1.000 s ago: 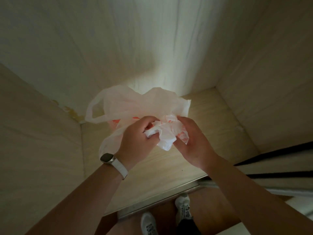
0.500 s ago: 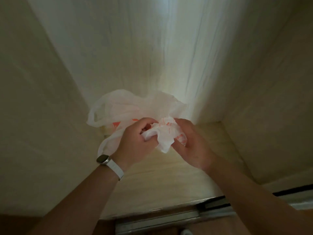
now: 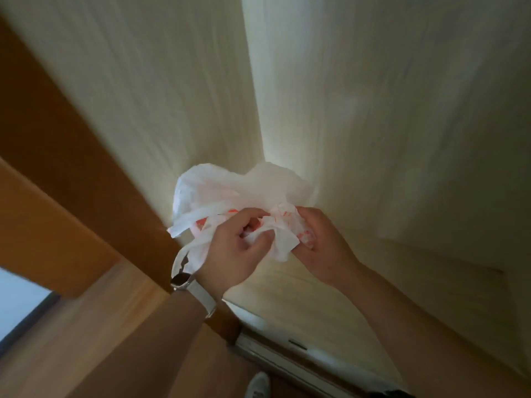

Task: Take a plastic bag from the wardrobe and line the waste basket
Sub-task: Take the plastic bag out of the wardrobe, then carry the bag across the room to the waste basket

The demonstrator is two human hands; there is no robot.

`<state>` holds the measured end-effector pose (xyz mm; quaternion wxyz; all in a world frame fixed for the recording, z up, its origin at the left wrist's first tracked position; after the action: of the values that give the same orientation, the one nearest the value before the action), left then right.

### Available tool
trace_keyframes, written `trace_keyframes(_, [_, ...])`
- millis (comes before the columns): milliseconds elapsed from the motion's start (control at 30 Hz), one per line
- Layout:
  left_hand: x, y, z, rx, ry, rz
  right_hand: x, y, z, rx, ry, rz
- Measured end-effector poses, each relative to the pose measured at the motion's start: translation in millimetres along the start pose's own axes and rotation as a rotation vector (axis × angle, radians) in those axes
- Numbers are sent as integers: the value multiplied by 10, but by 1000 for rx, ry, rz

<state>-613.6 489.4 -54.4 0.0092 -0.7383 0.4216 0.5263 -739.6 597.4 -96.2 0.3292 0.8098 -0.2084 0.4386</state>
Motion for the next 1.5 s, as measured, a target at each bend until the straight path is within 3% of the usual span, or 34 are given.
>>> trace_keyframes(267, [172, -852, -943, -286, 126, -226, 552, -307, 909, 349, 108, -108])
trace_keyframes(500, [406, -1424, -1667, -481, 198, -296, 994, -593, 1691, 561, 83, -264])
trace_keyframes(1067, [1460, -2317, -3729, -920, 225, -433, 2105, -910, 4230, 878, -1, -574])
trace_keyframes(1500, [1511, -3394, -4927, -1242, 372, -598, 3152, -1702, 5563, 1117, 114, -907])
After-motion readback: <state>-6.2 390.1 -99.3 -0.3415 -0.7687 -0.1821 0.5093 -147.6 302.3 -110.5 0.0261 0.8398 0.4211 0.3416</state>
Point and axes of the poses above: each hand's wrist, its own y-axis towards the middle knuckle, its own z-axis out of the palm, x = y × z, the point moved 7 cm from there along y, towards the middle knuckle, and after that the axes turned 10 degrees about -x, right-handed, at the moved point
